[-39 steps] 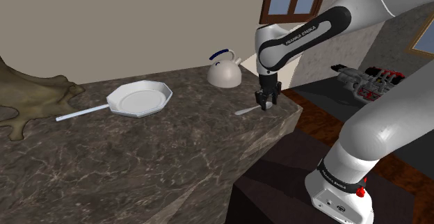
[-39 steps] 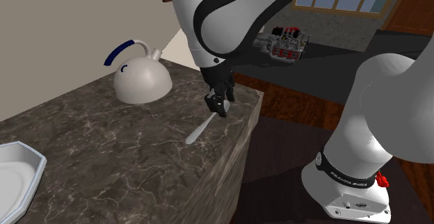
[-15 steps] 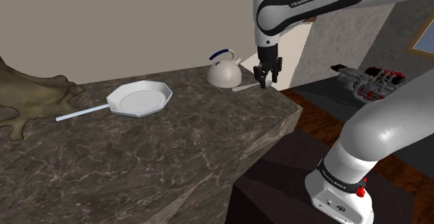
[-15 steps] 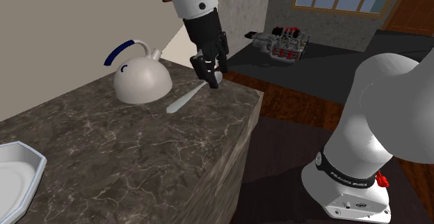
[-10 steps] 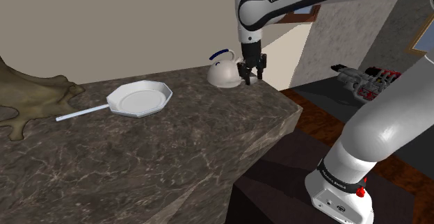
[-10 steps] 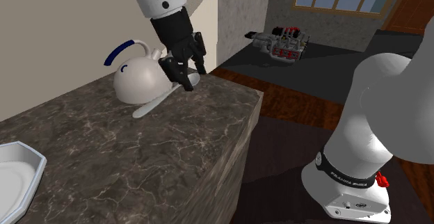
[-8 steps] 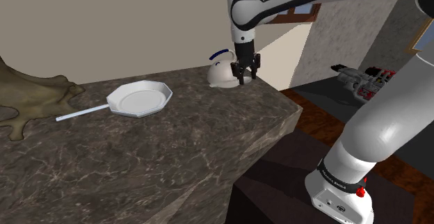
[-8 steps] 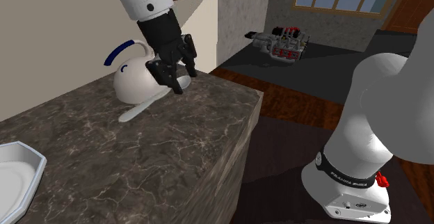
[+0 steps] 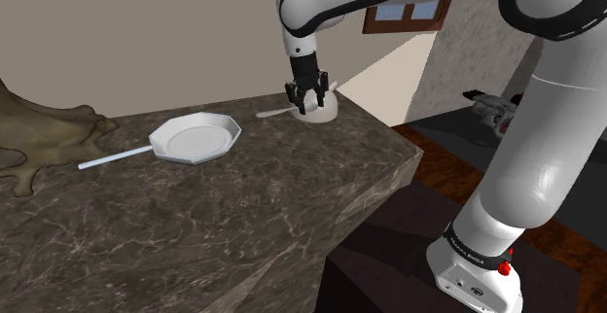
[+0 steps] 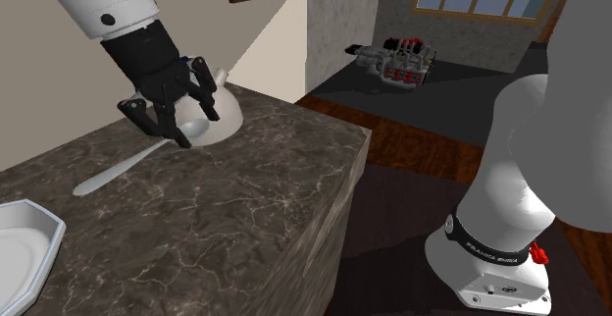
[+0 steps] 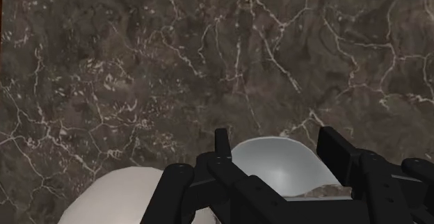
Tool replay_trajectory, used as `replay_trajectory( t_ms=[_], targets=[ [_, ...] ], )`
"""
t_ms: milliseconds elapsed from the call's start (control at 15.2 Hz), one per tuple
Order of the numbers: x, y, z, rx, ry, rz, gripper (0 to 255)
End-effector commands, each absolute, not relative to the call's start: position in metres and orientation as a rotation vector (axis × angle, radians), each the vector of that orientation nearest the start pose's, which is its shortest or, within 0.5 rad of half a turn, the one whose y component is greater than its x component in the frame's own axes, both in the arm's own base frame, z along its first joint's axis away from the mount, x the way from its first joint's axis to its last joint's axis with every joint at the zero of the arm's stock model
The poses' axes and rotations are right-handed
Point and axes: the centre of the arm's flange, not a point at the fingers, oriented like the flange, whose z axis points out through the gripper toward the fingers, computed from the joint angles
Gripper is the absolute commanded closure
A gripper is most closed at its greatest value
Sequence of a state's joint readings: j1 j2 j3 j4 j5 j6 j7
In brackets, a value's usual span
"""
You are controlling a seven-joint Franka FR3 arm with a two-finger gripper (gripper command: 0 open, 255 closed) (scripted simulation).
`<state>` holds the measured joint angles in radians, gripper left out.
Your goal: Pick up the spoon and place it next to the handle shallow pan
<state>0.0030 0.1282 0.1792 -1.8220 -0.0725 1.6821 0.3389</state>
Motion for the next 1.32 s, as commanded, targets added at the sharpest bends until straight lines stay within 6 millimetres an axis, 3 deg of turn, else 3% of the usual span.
replay_trajectory(
  t_ms=[0,594,1254],
  targets=[
    [0.579,0.106,0.447,-3.224,0.223,0.397,255],
    [0.673,0.177,0.447,-3.224,0.223,0.397,255],
    [0.673,0.177,0.394,-3.224,0.223,0.397,255]
  ],
)
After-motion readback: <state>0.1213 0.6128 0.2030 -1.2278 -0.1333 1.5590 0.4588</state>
